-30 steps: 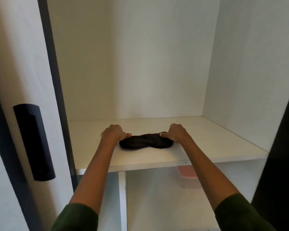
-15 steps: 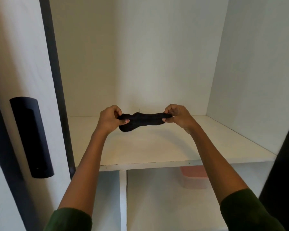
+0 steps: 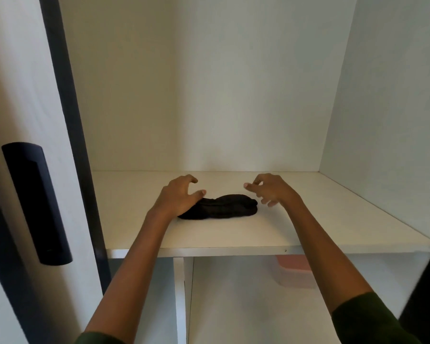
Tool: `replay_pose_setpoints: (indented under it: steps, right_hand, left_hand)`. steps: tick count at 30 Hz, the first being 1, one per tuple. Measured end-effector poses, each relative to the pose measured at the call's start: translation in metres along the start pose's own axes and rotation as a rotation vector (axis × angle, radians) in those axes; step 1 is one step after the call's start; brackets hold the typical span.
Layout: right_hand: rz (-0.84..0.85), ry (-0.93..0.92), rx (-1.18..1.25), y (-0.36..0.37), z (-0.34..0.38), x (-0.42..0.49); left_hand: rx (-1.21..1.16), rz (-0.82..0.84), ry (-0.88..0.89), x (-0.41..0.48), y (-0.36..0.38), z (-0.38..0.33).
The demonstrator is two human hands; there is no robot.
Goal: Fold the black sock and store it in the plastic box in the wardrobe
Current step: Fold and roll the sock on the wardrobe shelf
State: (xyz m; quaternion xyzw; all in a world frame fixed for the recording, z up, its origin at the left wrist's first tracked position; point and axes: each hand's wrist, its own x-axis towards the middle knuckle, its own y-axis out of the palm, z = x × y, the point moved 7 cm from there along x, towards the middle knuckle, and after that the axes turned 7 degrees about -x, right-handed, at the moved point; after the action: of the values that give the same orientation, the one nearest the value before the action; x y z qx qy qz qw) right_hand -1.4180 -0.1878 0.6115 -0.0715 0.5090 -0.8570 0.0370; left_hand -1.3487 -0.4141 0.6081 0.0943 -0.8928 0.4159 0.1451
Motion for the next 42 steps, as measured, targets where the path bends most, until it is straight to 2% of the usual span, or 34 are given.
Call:
replay_pose_setpoints:
  steps: [2,4,9,16,19,26,36,42]
  right_hand:
    - [0.054,0.047,-0.17,0.01,0.001,0.0]
    - [0.024,0.054,-0.243,0.015,0.004,0.001]
    - [-0.044,0.089,-0.225,0.015,0.009,-0.003]
    - [-0.23,0.08,-0.265,0.007,0.026,-0.01]
    - [-0.281,0.031,-0.24,0.018,0.046,-0.015]
    - [-0.45,-0.039,-0.165,-0.003,0.049,-0.017]
    - [-0.431,-0.042,-0.182,-0.006,0.062,-0.017]
    - [-0.459,-0.104,-0.154,-0.018,0.088,-0.02]
  left_hand:
    - [0.133,0.093,-0.007,-0.001,0.016,-0.003]
    - [0.233,0.157,-0.003,-0.003,0.03,-0.002]
    - [0.348,0.263,-0.002,-0.009,0.046,0.005]
    - [0.45,0.282,0.028,-0.005,0.053,0.001]
    - [0.44,0.294,0.012,-0.012,0.047,0.014]
    - [0.445,0.278,0.05,-0.009,0.053,-0.007]
    - [0.406,0.323,0.013,-0.012,0.075,-0.02]
    - [0.381,0.303,-0.005,-0.01,0.077,-0.019]
